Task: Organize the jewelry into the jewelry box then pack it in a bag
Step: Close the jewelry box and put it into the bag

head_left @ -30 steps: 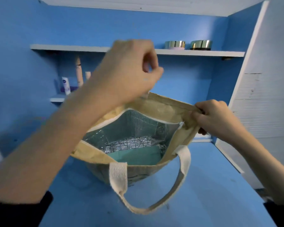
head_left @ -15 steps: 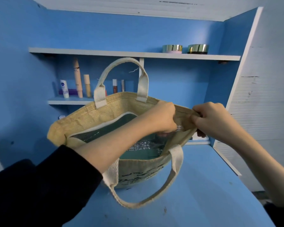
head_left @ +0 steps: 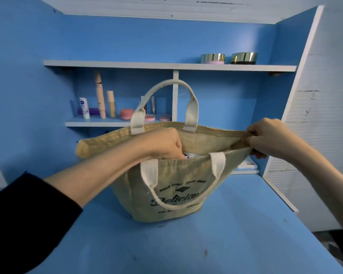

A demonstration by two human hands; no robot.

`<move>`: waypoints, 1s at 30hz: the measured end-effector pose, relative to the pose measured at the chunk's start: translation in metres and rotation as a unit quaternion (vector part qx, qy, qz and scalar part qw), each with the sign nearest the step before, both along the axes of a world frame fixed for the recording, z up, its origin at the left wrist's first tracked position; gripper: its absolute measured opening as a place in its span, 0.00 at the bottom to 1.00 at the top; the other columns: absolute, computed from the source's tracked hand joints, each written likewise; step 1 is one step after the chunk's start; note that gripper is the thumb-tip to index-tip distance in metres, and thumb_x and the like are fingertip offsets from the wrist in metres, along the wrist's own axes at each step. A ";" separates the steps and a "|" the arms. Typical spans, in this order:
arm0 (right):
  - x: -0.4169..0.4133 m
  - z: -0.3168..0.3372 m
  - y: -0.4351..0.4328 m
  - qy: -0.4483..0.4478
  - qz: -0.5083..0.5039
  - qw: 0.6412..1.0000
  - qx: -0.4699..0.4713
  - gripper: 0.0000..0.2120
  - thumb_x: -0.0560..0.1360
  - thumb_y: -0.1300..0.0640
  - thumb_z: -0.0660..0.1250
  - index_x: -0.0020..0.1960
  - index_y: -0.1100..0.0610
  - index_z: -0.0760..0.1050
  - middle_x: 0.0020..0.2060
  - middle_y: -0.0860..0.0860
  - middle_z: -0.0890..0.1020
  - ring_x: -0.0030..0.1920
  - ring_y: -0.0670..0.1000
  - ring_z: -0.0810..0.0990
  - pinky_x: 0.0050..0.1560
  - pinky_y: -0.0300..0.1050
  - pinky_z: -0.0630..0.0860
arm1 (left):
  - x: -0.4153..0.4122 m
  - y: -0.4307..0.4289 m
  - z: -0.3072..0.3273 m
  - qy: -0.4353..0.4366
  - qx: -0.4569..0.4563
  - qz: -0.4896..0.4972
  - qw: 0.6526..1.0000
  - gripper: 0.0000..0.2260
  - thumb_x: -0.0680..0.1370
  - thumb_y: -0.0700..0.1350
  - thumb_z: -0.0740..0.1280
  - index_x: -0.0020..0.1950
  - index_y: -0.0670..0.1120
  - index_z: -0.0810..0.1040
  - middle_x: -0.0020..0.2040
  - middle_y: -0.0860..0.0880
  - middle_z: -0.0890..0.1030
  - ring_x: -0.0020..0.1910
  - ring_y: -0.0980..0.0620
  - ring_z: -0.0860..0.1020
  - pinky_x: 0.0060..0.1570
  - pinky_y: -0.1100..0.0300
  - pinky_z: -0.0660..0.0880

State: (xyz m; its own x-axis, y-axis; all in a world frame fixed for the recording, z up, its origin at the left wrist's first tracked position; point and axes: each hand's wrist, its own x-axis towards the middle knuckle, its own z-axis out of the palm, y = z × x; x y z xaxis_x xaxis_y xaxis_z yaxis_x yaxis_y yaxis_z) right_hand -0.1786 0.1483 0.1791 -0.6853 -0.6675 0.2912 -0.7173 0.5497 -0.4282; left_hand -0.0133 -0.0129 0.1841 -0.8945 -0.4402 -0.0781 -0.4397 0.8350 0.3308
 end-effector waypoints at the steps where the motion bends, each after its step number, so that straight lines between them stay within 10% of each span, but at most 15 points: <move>1: -0.002 0.001 0.001 -0.004 -0.004 1.000 0.004 0.09 0.68 0.69 0.57 0.34 0.66 0.75 0.25 0.56 0.80 0.23 0.51 0.78 0.26 0.38 0.75 | 0.007 -0.005 0.004 -0.017 -0.004 0.002 1.000 0.07 0.77 0.45 0.67 0.41 0.44 0.81 0.38 0.51 0.80 0.36 0.57 0.75 0.35 0.67 0.72; 3: -0.007 0.003 0.005 -0.001 -0.011 1.000 0.013 0.10 0.68 0.69 0.57 0.34 0.66 0.76 0.23 0.55 0.80 0.21 0.49 0.76 0.24 0.37 0.72 | 0.023 -0.020 0.014 -0.058 -0.026 0.018 0.998 0.10 0.76 0.45 0.66 0.47 0.40 0.82 0.42 0.48 0.80 0.40 0.53 0.75 0.43 0.62 0.75; 10: -0.024 0.015 0.013 -0.010 -0.049 0.997 0.064 0.13 0.70 0.68 0.57 0.31 0.64 0.76 0.17 0.50 0.76 0.18 0.46 0.74 0.25 0.37 0.68 | 0.080 -0.060 0.055 -0.062 -0.129 0.161 0.977 0.12 0.68 0.46 0.73 0.31 0.43 0.74 0.27 0.47 0.68 0.28 0.49 0.64 0.28 0.62 0.60; 14: -0.025 0.020 0.004 0.103 -0.062 0.988 0.100 0.06 0.71 0.62 0.62 0.44 0.58 0.78 0.33 0.51 0.78 0.37 0.55 0.76 0.37 0.43 0.70 | 0.074 -0.065 0.047 -0.017 -0.090 0.201 0.975 0.06 0.73 0.36 0.67 0.38 0.35 0.79 0.32 0.43 0.79 0.27 0.46 0.77 0.29 0.60 0.77; 18: 0.011 0.019 -0.006 0.203 0.110 0.971 -0.055 0.06 0.74 0.49 0.66 0.46 0.50 0.73 0.35 0.45 0.75 0.40 0.51 0.74 0.41 0.47 0.70 | 0.061 -0.071 0.033 0.060 -0.048 0.221 0.972 0.06 0.76 0.35 0.62 0.44 0.34 0.78 0.44 0.38 0.82 0.33 0.44 0.84 0.43 0.54 0.80; 23: 0.016 0.011 -0.033 0.260 0.179 0.946 0.078 0.21 0.72 0.36 0.60 0.57 0.48 0.74 0.47 0.48 0.73 0.51 0.49 0.69 0.48 0.46 0.64 | 0.058 -0.083 0.017 0.101 -0.033 0.236 0.966 0.08 0.77 0.36 0.60 0.41 0.36 0.75 0.47 0.38 0.79 0.30 0.45 0.83 0.38 0.56 0.79; 30: 0.016 0.010 -0.070 0.249 0.197 0.944 0.092 0.11 0.78 0.50 0.61 0.59 0.49 0.74 0.47 0.45 0.73 0.54 0.51 0.73 0.49 0.45 0.63 | 0.053 -0.091 -0.038 0.383 0.099 0.272 0.877 0.07 0.79 0.48 0.63 0.53 0.46 0.72 0.53 0.44 0.77 0.42 0.45 0.81 0.50 0.44 0.79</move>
